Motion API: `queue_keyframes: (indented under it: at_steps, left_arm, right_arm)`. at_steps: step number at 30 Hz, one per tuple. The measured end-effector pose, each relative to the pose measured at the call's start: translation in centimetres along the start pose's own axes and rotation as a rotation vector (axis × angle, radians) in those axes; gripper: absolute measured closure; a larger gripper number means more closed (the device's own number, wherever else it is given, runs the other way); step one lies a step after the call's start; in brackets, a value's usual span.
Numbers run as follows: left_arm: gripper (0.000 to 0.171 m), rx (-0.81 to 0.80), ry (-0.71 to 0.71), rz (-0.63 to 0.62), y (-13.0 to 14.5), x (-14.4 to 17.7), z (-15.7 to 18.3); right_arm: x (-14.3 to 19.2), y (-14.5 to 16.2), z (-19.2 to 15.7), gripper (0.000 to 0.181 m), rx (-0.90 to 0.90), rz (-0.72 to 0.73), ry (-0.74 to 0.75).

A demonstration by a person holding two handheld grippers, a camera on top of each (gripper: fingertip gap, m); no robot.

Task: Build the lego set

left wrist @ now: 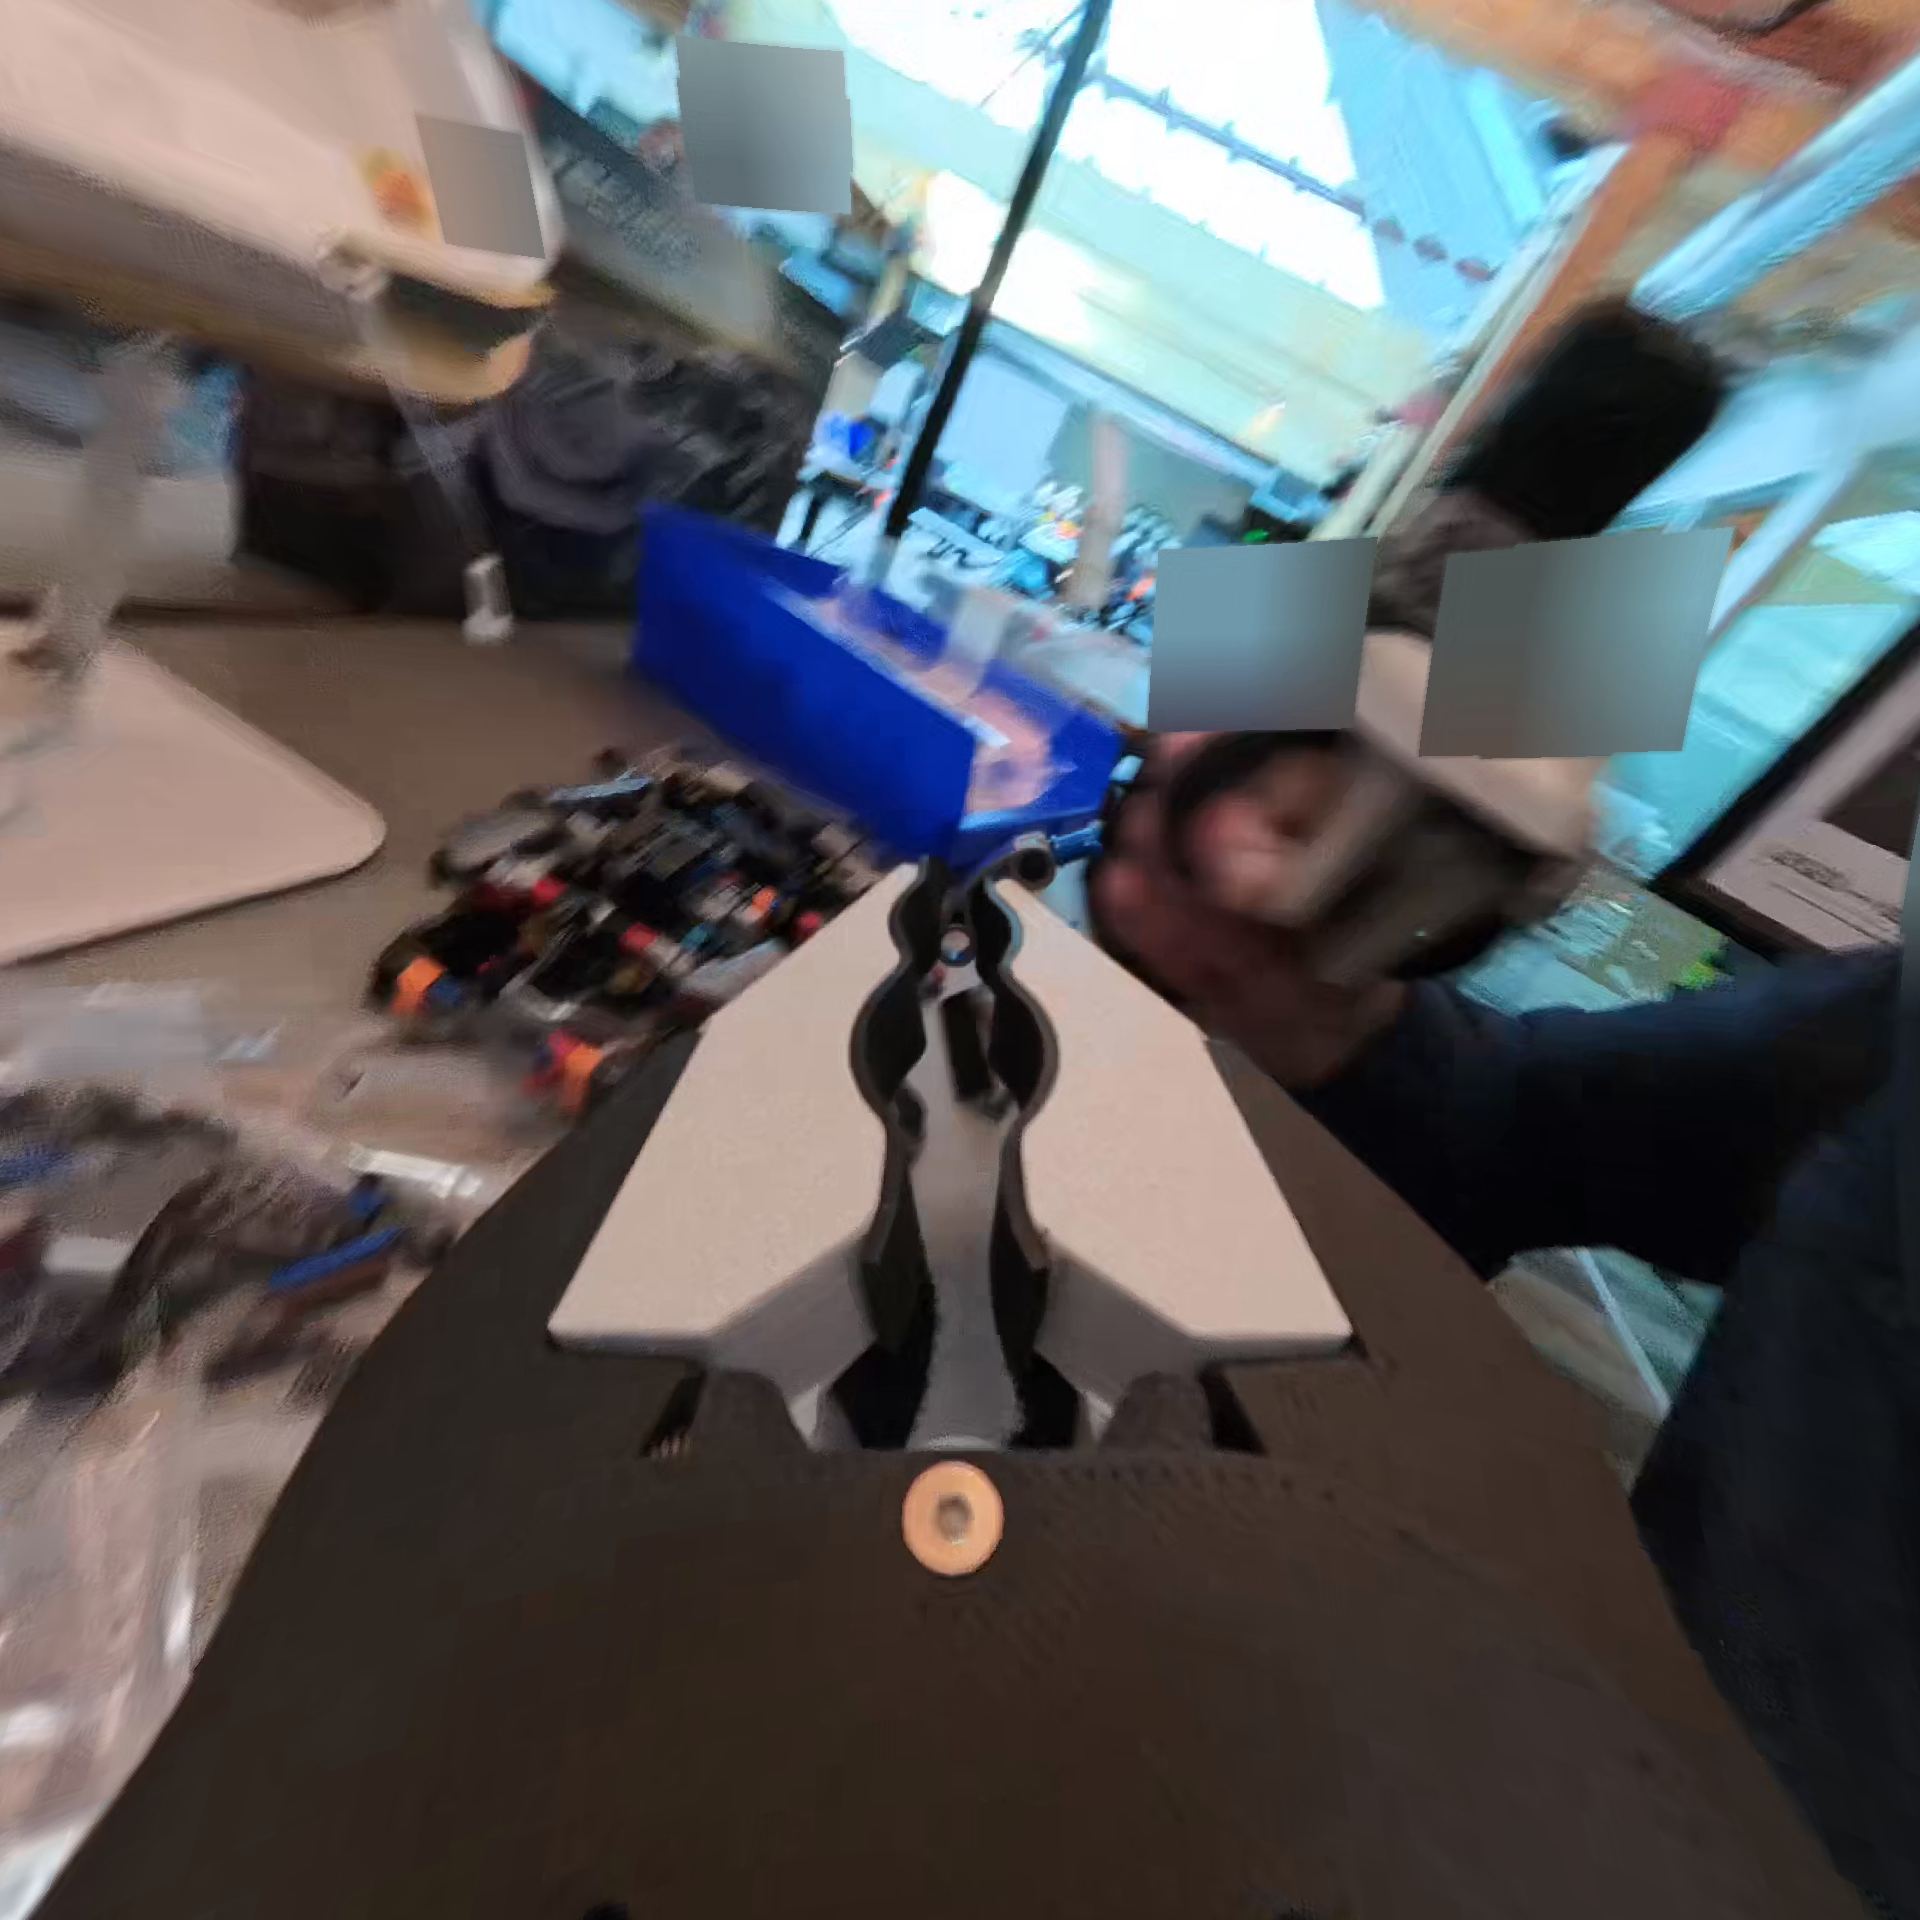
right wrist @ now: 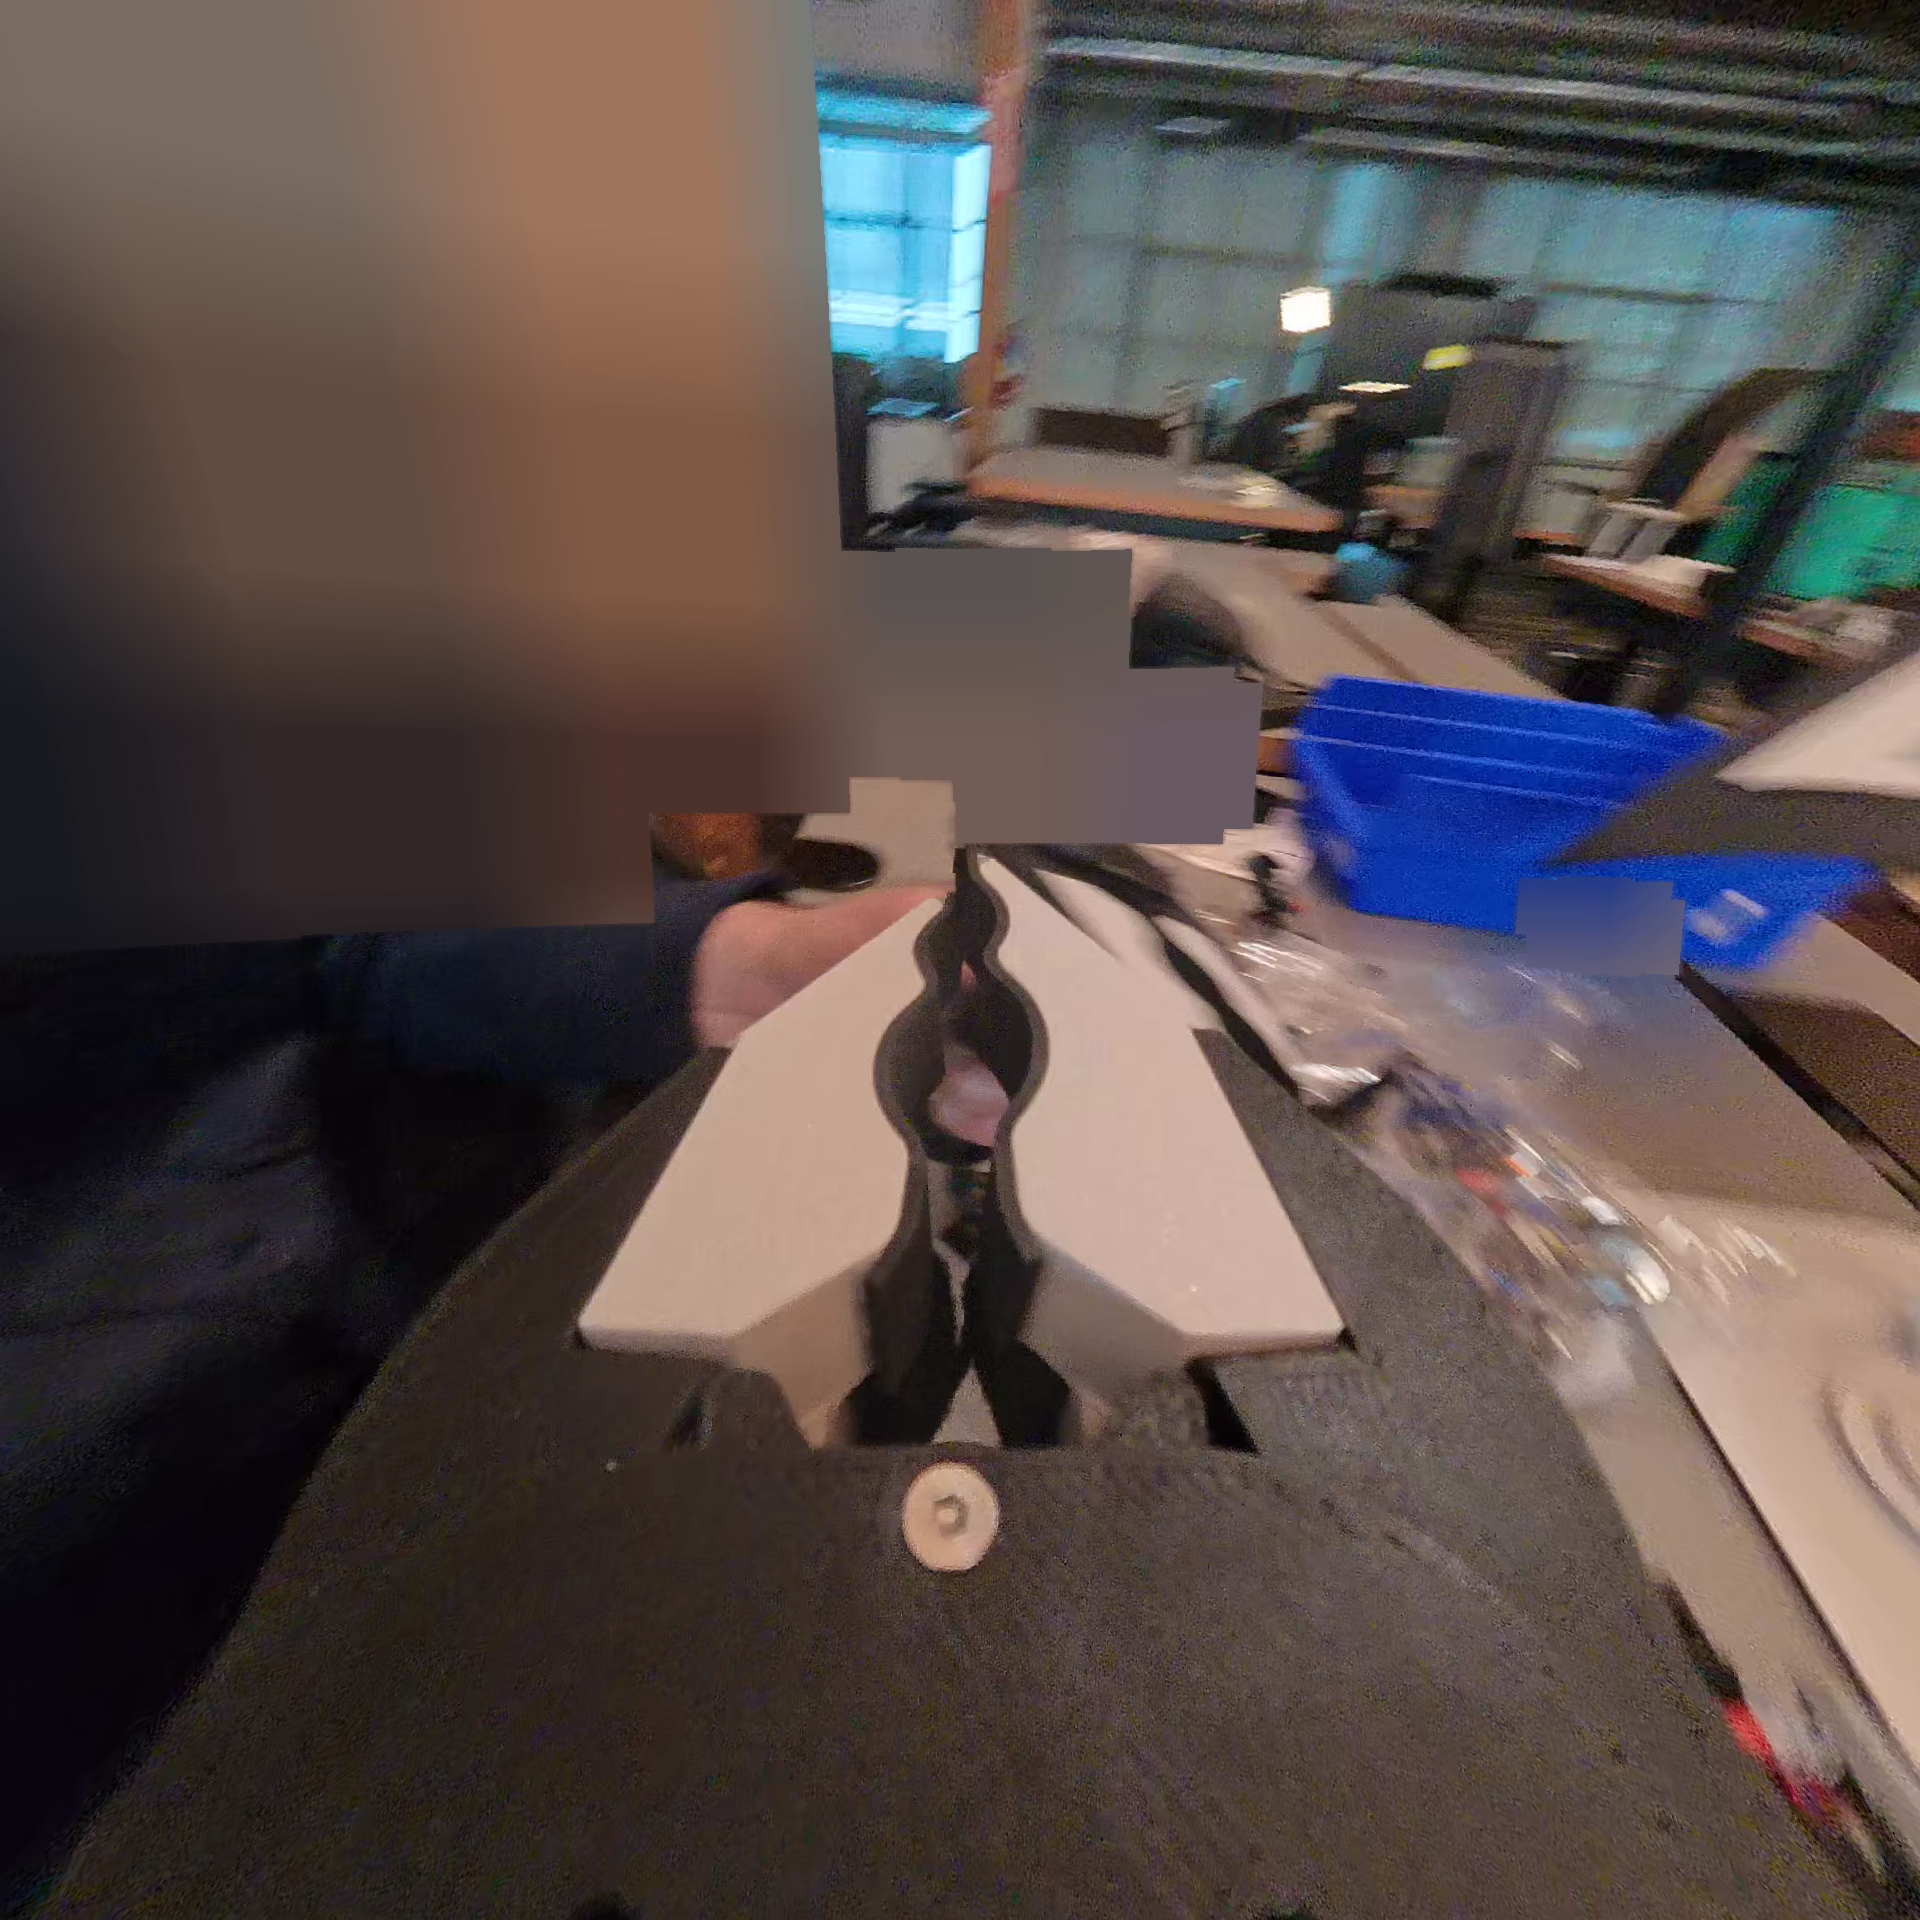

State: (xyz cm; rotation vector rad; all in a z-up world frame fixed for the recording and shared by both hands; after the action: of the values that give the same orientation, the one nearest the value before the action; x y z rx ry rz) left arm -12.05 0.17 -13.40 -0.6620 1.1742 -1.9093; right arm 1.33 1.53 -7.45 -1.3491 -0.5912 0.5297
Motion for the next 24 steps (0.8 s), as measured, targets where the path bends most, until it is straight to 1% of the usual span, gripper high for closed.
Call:
queue_keyframes:
  at_steps: [1, 2, 3, 4, 5, 6, 7, 8, 9, 11, 13, 16, 18, 21, 23, 24]
  left_arm:
    - [0.169, 0.063, -0.011, 0.014, -0.2, 0.3, -0.8]
    - [0.169, 0.074, -0.033, 0.028, -0.4, 0.6, -1.3]
    - [0.169, 0.036, -0.028, 0.038, -0.6, 0.7, -0.7]
    - [0.168, -0.003, -0.019, 0.043, -0.5, 0.6, 0.0]
    - [0.168, -0.009, -0.018, 0.032, -0.3, 0.4, 0.1]
    - [0.169, 0.007, 0.009, 0.024, -0.4, 0.3, 0.1]
    - [0.168, 0.036, 0.064, 0.018, -0.4, 0.2, 0.1]
    - [0.168, 0.059, 0.084, 0.041, -0.5, 0.3, 0.0]
    - [0.168, 0.076, 0.088, 0.035, -0.3, 0.2, -0.1]
    - [0.168, 0.105, 0.132, 0.027, -0.1, -0.1, 0.1]
    - [0.168, 0.114, 0.141, 0.027, -0.1, -0.1, 0.1]
    - [0.168, 0.153, 0.171, 0.019, 0.1, -0.2, 0.0]
    - [0.168, 0.153, 0.186, 0.016, 0.2, -0.3, 0.1]
    - [0.168, 0.157, 0.223, 0.016, 0.2, -0.5, 0.5]
    - [0.168, 0.157, 0.215, 0.017, 0.1, -0.4, 0.3]
    - [0.168, 0.145, 0.213, 0.012, 0.2, -0.4, 0.4]
  right_arm:
    - [-1.3, 0.2, -0.8, 0.181, 0.064, -0.073, 0.001]
    - [-1.9, 0.8, -0.8, 0.181, 0.079, -0.121, 0.026]
    - [-1.6, 1.4, -0.3, 0.181, 0.052, -0.126, 0.043]
    - [-0.6, 1.6, 0.6, 0.181, 0.013, -0.105, 0.065]
    - [0.7, 1.5, 1.5, 0.181, -0.002, -0.071, 0.113]
    - [1.8, 1.1, 2.0, 0.181, 0.024, -0.04, 0.164]
    - [2.5, 0.8, 2.2, 0.181, 0.065, -0.013, 0.192]
    - [2.7, 0.8, 2.4, 0.181, 0.088, -0.003, 0.21]
    - [2.6, 1.2, 2.6, 0.181, 0.109, -0.037, 0.244]
    - [2.0, 2.0, 2.9, 0.169, 0.186, -0.138, 0.316]
    - [1.7, 2.2, 2.9, 0.171, 0.222, -0.159, 0.337]
    - [1.8, 2.3, 3.2, 0.179, 0.212, -0.143, 0.352]
    - [1.9, 2.3, 3.3, 0.18, 0.194, -0.13, 0.338]
    - [2.3, 2.2, 3.5, 0.181, 0.154, -0.09, 0.339]
    - [2.3, 2.4, 3.6, 0.173, 0.112, -0.07, 0.312]
    - [2.3, 2.4, 3.6, 0.176, 0.105, -0.065, 0.305]
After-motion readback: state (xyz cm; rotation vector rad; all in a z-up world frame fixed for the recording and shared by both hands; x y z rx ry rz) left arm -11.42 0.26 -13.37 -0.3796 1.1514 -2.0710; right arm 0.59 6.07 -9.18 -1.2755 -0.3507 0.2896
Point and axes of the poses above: each gripper's, where its closed fingertips meet, x back along the fingers, y out of its underside, z = x × y across the jaws, the point moved 8 cm from there along x, back along the fingers, and after that the axes turned 7 degrees about -y, right-handed, at the moved point
